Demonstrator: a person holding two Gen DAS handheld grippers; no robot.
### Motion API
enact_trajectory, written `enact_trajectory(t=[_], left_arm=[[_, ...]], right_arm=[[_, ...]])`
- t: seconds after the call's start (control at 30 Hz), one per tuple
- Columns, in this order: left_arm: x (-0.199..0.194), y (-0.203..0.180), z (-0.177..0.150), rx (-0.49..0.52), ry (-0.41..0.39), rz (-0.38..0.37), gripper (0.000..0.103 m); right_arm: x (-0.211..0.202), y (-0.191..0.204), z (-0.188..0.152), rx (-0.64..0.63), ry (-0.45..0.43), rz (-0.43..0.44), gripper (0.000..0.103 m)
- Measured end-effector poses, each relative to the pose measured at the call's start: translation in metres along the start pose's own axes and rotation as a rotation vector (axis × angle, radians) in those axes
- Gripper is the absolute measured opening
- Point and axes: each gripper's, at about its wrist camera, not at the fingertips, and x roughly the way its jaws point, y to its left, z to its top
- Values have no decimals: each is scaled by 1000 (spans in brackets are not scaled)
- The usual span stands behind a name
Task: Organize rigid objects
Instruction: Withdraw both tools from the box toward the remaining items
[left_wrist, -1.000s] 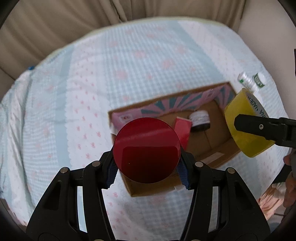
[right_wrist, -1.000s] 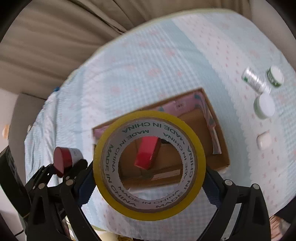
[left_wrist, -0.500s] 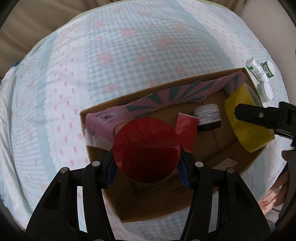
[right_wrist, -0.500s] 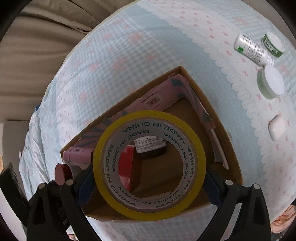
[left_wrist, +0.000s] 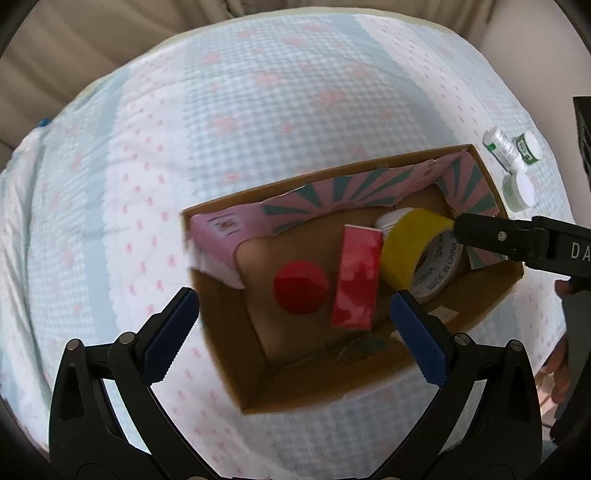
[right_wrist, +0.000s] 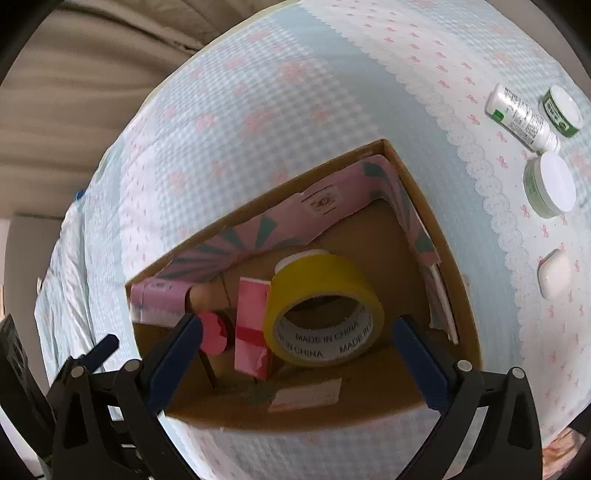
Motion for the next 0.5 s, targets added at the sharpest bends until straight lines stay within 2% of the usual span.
enact_trajectory(t=[0.23,0.33,0.5], left_arm=[[-33,7,-15,-17,-46,34,103],[-48,4,-22,-26,-47,93,103],[-80,-6,-38,-10,-87,92,103]], right_arm=[[-22,10,-13,-50,-21,2,103],[-38,19,-21,-94,-57,-6,103],[-78,25,-39,-129,-115,0,103]])
